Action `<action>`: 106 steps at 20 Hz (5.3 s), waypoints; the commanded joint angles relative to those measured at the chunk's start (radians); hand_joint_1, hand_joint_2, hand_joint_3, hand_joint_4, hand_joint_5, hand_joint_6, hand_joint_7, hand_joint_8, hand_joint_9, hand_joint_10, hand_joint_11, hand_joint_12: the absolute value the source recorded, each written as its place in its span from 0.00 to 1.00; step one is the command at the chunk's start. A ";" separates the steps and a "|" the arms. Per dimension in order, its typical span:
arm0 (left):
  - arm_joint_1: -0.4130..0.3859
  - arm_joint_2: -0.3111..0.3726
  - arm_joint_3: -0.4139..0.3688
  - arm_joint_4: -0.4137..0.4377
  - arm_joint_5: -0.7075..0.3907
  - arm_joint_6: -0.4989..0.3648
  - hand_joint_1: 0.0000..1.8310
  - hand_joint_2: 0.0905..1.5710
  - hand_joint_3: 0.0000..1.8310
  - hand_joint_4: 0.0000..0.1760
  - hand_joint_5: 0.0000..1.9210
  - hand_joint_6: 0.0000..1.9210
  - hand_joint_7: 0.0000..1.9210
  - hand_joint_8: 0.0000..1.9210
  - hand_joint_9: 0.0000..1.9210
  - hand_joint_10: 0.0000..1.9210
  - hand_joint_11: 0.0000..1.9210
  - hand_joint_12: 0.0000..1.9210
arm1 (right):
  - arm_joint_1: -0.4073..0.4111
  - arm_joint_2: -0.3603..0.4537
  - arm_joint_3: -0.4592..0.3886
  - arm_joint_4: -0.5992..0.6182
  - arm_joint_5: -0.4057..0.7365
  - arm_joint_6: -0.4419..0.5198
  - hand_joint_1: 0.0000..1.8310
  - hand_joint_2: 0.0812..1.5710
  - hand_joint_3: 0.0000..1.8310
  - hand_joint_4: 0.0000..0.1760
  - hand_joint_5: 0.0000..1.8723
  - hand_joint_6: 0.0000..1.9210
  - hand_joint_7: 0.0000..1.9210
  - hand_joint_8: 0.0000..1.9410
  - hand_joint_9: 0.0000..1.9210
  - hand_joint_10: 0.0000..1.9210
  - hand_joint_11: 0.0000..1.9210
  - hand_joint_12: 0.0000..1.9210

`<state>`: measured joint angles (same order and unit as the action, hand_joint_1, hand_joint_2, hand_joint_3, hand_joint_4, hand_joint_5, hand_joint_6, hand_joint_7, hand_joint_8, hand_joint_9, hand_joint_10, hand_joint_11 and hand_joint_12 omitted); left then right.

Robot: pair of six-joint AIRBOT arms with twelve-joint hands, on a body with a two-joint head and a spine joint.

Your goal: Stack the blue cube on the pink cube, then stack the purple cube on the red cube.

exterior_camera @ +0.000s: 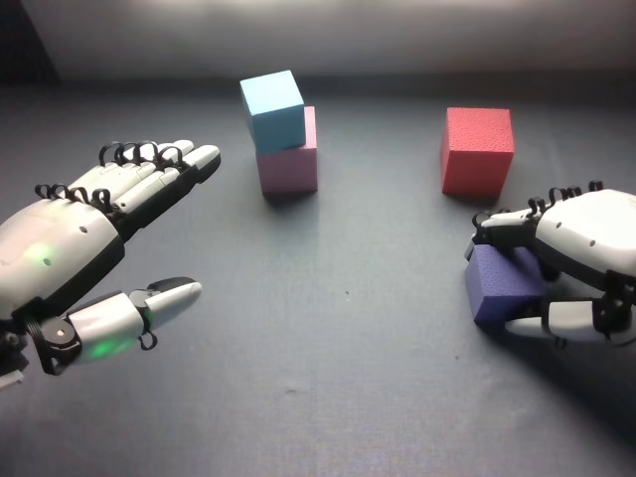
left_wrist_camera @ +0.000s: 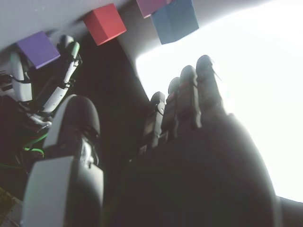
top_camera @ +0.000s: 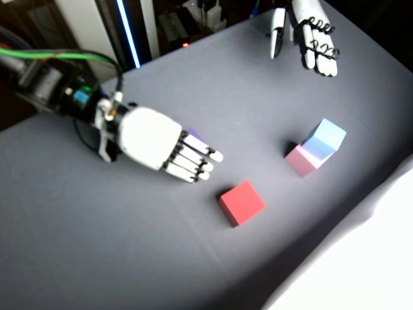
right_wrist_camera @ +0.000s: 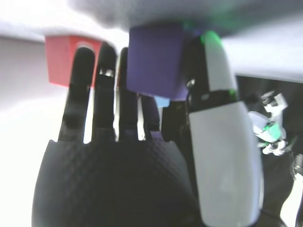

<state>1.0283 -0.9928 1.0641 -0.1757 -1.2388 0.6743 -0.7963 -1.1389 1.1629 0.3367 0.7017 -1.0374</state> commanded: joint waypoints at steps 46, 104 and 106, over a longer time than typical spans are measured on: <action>0.041 -0.035 0.029 -0.046 -0.152 -0.042 0.32 0.86 0.00 0.72 0.02 0.00 0.00 0.00 0.00 0.00 0.00 0.00 | 0.381 -0.090 0.284 0.054 -0.112 -0.087 0.62 0.82 0.00 0.00 0.40 0.75 0.28 0.80 0.23 0.61 0.12 0.93; 0.100 0.010 -0.029 -0.094 -0.301 -0.036 0.29 0.82 0.00 0.82 0.00 0.00 0.00 0.00 0.00 0.00 0.00 0.00 | -0.139 0.318 -0.296 0.055 0.707 -0.105 0.18 0.71 0.01 0.86 0.00 0.00 0.00 0.00 0.00 0.00 0.00 0.00; 0.100 0.016 -0.032 -0.097 -0.318 -0.032 0.30 0.82 0.00 0.83 0.00 0.00 0.00 0.00 0.00 0.00 0.00 0.00 | -0.194 0.338 -0.329 0.055 0.785 -0.103 0.18 0.72 0.01 0.75 0.00 0.00 0.00 0.00 0.00 0.00 0.00 0.00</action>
<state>1.1294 -0.9859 1.0325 -0.2749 -1.4273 0.6464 -1.0183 -0.8017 0.8219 0.4061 1.3369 -1.1477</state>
